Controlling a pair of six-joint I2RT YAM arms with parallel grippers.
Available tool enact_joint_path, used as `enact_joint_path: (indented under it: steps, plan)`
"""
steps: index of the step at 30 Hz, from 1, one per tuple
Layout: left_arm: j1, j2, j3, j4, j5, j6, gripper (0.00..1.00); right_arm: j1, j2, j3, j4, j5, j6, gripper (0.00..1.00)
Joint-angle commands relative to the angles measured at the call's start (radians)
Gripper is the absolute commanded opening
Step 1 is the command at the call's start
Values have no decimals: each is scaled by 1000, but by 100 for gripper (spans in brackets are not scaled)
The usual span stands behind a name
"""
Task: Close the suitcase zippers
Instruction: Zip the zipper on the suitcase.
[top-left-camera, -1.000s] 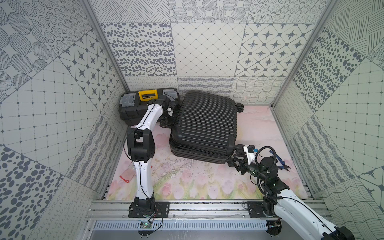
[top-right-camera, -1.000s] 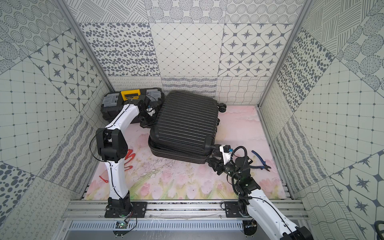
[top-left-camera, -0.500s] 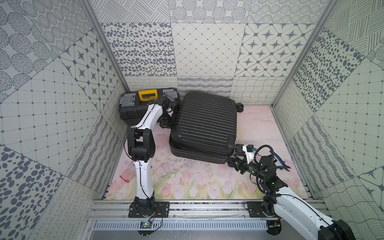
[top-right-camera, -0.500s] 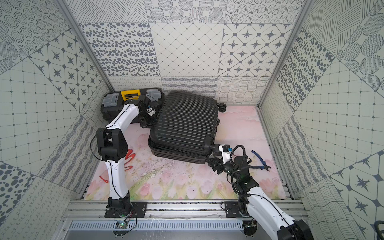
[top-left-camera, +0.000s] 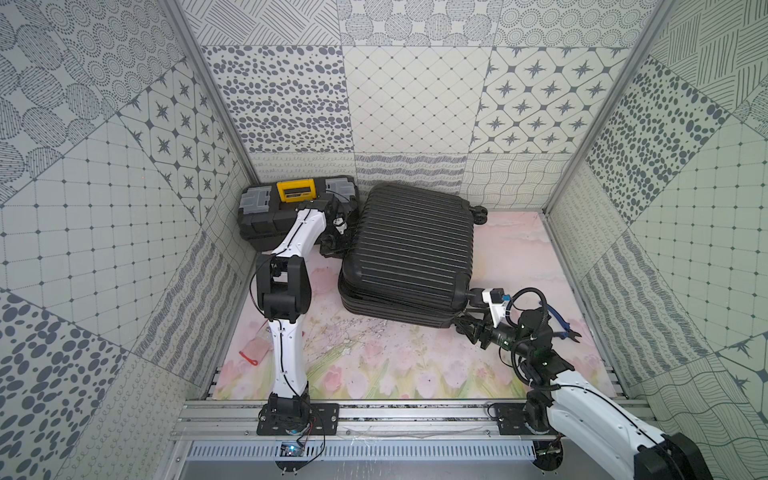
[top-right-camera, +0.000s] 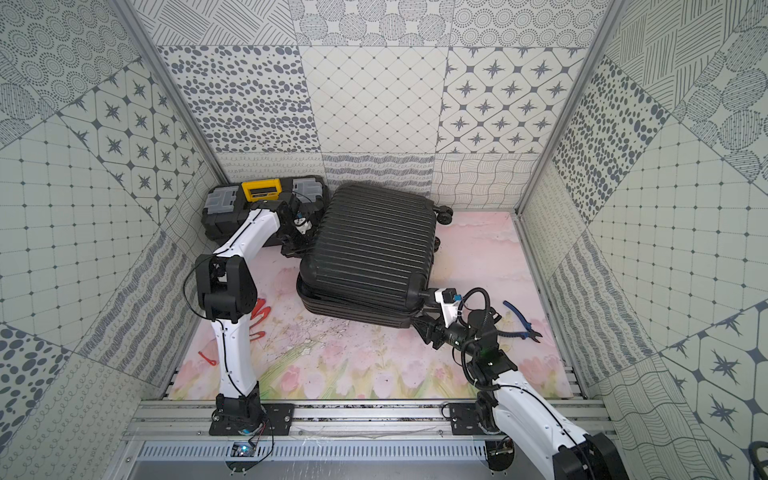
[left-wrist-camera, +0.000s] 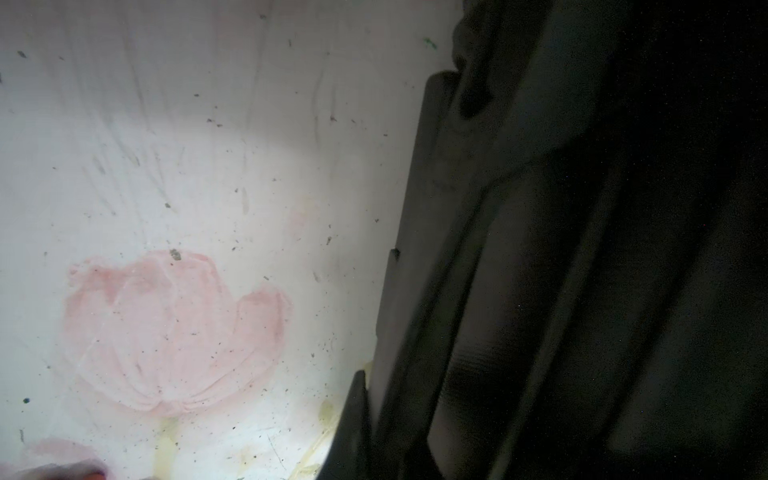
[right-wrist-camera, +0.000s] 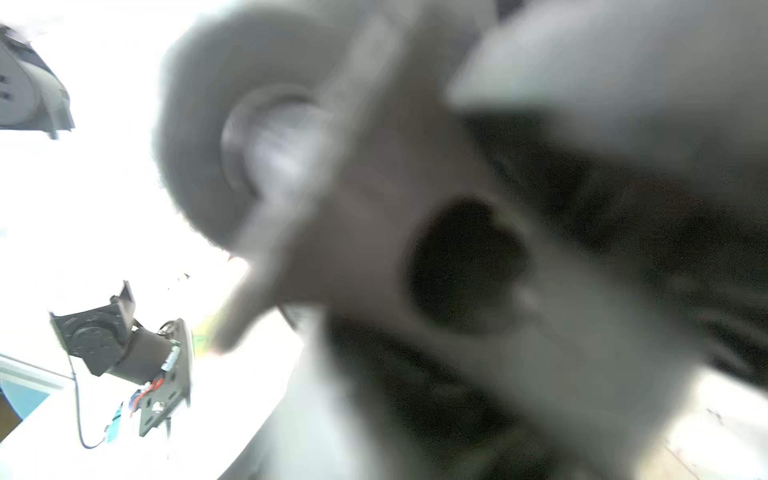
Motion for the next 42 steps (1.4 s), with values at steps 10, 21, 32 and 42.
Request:
enact_joint_path:
  steps: [10, 21, 32, 42]
  plan:
    - [17, -4, 7, 54, 83, -53, 0, 4, -2, 19, -7, -1, 1, 47]
    - [16, -4, 9, 58, 91, -60, 0, 2, 35, 43, -42, 40, -47, 37]
    - [16, -10, 0, 58, 94, -61, 0, 2, 54, 70, -70, 85, -82, 34]
    - [17, -12, -8, 59, 105, -62, 0, -2, 93, 81, -45, 80, -89, 25]
